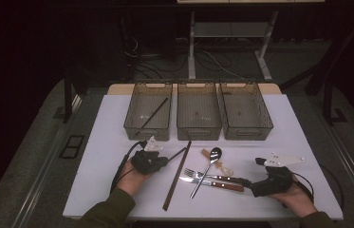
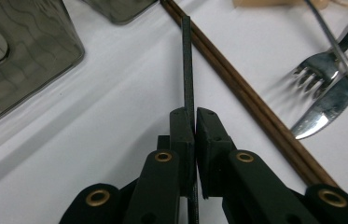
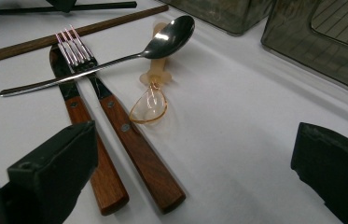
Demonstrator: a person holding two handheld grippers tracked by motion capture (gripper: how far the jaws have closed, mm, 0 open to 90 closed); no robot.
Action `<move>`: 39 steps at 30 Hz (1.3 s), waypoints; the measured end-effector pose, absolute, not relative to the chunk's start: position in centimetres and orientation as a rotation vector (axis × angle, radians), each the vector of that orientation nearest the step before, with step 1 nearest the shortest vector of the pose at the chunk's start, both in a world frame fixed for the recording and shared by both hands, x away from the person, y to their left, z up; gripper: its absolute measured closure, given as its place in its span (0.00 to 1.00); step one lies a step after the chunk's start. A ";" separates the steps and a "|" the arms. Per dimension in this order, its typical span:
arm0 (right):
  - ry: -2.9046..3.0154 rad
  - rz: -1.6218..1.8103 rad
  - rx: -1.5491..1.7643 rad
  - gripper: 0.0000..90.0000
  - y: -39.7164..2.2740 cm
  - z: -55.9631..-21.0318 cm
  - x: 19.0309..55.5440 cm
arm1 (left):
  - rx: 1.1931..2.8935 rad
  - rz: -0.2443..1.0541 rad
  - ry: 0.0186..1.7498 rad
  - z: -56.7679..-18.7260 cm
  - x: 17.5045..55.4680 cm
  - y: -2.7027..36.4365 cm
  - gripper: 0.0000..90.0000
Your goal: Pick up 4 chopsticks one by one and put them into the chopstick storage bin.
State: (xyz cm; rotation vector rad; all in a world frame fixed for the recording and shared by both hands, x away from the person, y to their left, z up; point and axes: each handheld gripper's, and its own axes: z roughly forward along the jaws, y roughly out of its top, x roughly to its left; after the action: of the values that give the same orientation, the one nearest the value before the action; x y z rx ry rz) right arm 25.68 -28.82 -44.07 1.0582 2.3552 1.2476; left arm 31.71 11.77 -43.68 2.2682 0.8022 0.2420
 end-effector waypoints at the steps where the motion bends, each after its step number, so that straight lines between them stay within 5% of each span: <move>1: 2.355 1.249 1.058 0.01 -28.8 -44.1 25.7 | 2.269 0.241 0.802 -43.6 31.7 11.8 0.95; 39: 2.355 1.243 1.067 0.01 -28.9 -44.1 25.7 | 2.005 0.263 0.820 -38.0 32.0 15.1 0.95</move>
State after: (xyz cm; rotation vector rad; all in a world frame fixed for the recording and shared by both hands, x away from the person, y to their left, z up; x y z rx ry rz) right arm 25.74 -28.86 -44.08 1.0665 2.3549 1.2430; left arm 32.02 15.06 -38.04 2.0054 0.8204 0.2628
